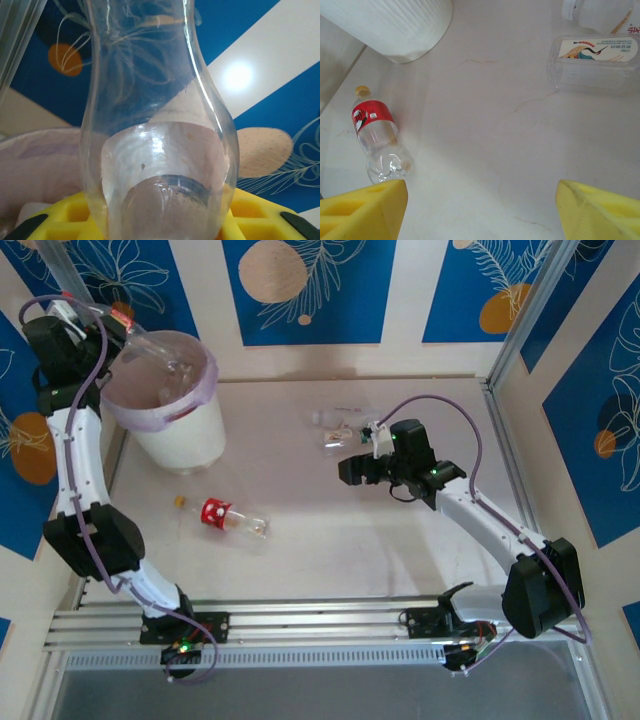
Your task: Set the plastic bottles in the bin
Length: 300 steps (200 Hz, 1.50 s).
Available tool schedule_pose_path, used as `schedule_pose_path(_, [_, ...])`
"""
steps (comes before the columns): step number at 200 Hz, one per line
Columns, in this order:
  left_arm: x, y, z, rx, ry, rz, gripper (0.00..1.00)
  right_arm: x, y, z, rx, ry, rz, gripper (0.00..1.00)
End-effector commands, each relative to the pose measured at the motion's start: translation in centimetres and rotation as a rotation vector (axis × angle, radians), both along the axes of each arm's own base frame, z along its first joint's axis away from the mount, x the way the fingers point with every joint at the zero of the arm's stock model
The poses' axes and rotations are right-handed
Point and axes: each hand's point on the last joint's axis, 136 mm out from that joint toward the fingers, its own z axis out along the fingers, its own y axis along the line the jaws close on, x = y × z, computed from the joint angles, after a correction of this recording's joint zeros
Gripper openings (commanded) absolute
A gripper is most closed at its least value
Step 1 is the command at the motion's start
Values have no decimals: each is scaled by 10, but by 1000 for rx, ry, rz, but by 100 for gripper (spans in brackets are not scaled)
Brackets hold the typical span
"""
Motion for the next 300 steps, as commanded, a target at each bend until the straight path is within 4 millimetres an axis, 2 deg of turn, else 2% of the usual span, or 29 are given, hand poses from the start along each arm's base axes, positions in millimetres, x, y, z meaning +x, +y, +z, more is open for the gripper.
schedule_pose_path(1, [11, -3, -46, -19, 103, -25, 4, -5, -4, -10, -19, 31, -1, 78])
schedule_pose_path(32, [20, -14, -93, 2, 202, -57, 4, -5, -5, -10, -24, 32, -2, 78])
schedule_pose_path(80, [28, -28, -149, 1, 321, -108, 5, -5, -4, -16, -39, 45, -6, 78])
schedule_pose_path(129, [30, -29, -192, 2, 414, -129, 10, -5, -5, -20, -53, 47, -6, 78])
schedule_pose_path(159, [30, -29, -202, -4, 432, -130, 24, -4, -3, -24, -55, 57, -4, 78])
schedule_pose_path(175, [30, -29, -209, -10, 444, -134, 43, -4, -2, -26, -55, 62, -2, 78])
schedule_pose_path(185, [31, -29, -211, -10, 447, -135, 52, -4, -1, -27, -56, 62, 0, 78])
schedule_pose_path(207, [31, -27, -207, -2, 441, -130, 67, -5, -1, -28, -60, 63, 5, 78])
schedule_pose_path(254, [27, -23, -198, 53, 455, -124, 89, -4, 1, -29, -65, 63, 9, 78])
schedule_pose_path(267, [26, -22, -194, 72, 455, -124, 99, -4, 2, -30, -65, 63, 12, 78])
schedule_pose_path(300, [24, -22, -181, 107, 448, -129, 100, -4, 5, -29, -73, 57, 23, 78])
